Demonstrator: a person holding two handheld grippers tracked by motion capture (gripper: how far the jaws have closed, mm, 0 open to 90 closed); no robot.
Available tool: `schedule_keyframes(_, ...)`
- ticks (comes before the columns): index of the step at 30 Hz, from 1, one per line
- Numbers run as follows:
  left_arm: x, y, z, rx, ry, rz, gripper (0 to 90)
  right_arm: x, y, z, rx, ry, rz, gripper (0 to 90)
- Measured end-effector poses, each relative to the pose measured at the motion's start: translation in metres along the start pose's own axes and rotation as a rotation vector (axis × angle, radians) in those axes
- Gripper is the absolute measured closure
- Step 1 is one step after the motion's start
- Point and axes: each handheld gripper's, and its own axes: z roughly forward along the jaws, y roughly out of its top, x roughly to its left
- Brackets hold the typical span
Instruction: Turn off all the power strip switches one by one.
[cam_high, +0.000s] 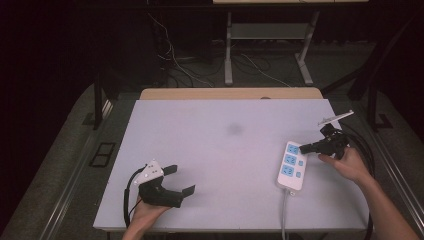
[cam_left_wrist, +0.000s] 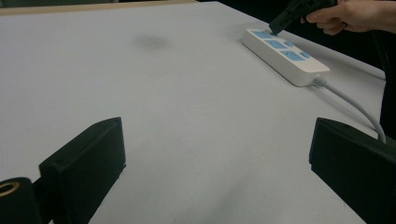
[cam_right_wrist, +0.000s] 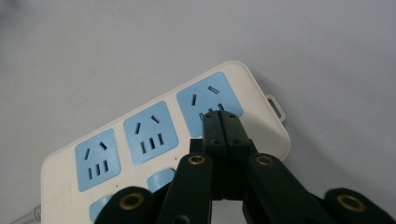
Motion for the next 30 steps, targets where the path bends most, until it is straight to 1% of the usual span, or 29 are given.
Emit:
schedule_keyframes(4, 0.0, 0.0, 0.0, 0.0, -0.003, 0.0, 2.2, 0.0, 0.0, -0.001, -0.003, -0.02, -0.001, 90.0)
schedule_keyframes(7, -0.001, 0.0, 0.0, -0.004, -0.003, -0.001, 2.2, 0.004, 0.001, -0.004, -0.012, -0.031, -0.005, 90.0)
schedule_keyframes(13, -0.002, 0.0, 0.0, -0.004, -0.008, -0.002, 2.2, 0.012, 0.002, -0.014, -0.035, -0.051, 0.003, 89.6)
schedule_keyframes(15, -0.003, 0.0, 0.0, -0.005, -0.012, 0.0, 2.2, 0.014, 0.001, -0.018, -0.046, -0.06, 0.01, 87.8)
schedule_keyframes(19, -0.004, 0.0, -0.001, -0.01, -0.015, 0.001, 2.2, 0.02, 0.0, -0.028, -0.082, -0.075, 0.032, 79.1)
schedule_keyframes(23, -0.004, 0.0, -0.002, -0.015, -0.017, -0.003, 2.2, 0.029, -0.004, -0.036, -0.125, -0.074, 0.074, 65.4)
schedule_keyframes(25, -0.004, 0.0, -0.003, -0.02, -0.021, -0.008, 2.3, 0.032, -0.006, -0.039, -0.145, -0.072, 0.088, 58.8)
schedule_keyframes(26, -0.004, 0.0, -0.003, -0.021, -0.021, -0.01, 2.2, 0.035, -0.008, -0.041, -0.157, -0.076, 0.101, 53.7)
schedule_keyframes(28, -0.004, 0.0, -0.004, -0.027, -0.02, -0.012, 2.3, 0.04, -0.012, -0.045, -0.183, -0.084, 0.111, 46.8)
schedule_keyframes(30, -0.004, 0.0, -0.005, -0.031, -0.02, -0.013, 2.3, 0.045, -0.016, -0.047, -0.21, -0.094, 0.12, 38.0)
